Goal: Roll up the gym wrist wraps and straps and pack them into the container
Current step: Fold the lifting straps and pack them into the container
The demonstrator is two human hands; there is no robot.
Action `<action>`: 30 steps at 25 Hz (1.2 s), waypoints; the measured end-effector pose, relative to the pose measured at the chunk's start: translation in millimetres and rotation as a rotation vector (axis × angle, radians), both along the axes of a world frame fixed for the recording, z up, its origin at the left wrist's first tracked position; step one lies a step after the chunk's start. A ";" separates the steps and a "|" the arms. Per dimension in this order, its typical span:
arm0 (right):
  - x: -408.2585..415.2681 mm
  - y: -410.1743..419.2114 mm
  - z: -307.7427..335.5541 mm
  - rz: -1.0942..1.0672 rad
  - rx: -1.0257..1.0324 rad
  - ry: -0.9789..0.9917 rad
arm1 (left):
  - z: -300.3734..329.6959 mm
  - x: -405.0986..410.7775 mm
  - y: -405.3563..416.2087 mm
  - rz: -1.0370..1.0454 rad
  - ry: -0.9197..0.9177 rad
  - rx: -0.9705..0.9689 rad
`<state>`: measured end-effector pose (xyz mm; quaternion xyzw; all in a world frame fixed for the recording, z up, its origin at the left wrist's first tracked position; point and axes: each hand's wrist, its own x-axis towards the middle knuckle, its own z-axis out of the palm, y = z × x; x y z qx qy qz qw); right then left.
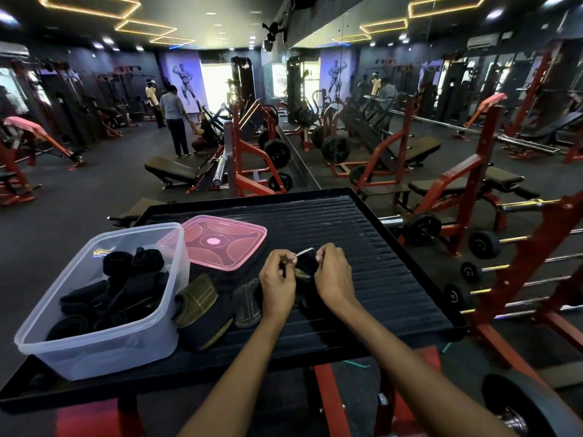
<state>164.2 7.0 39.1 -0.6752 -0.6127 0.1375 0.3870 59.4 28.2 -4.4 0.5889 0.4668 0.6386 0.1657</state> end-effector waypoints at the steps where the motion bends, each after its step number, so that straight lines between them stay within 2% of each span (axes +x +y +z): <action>1: 3.3 0.6 0.4 0.042 -0.034 0.006 | -0.6 0.1 0.6 0.005 0.009 -0.011; 4: 16.1 2.3 5.6 0.132 -0.175 -0.004 | -2.2 1.9 1.4 -0.010 0.046 -0.019; 9: 12.0 3.6 7.0 0.015 -0.029 0.096 | 0.9 1.3 -1.4 -0.021 0.062 0.019; 13: 8.6 6.5 12.4 -0.019 -0.061 0.208 | 0.1 -1.2 -2.9 -0.053 0.110 0.096; 18: 28.7 30.5 30.7 0.224 -0.337 -0.008 | 3.2 2.0 -5.3 -0.121 0.186 0.130; 20: 35.3 39.3 33.7 0.336 -0.406 0.040 | 1.5 2.8 -5.6 -0.160 0.143 0.045; 23: 34.1 44.7 31.4 0.380 -0.340 0.110 | -5.2 -1.4 -0.3 -0.218 0.112 -0.152; 26: 31.4 47.3 28.1 0.304 -0.168 0.119 | -9.3 -2.9 1.0 -0.283 0.223 -0.280; 30: 36.6 49.2 27.8 0.255 -0.033 0.184 | -9.5 -4.6 -2.8 -0.374 0.288 -0.241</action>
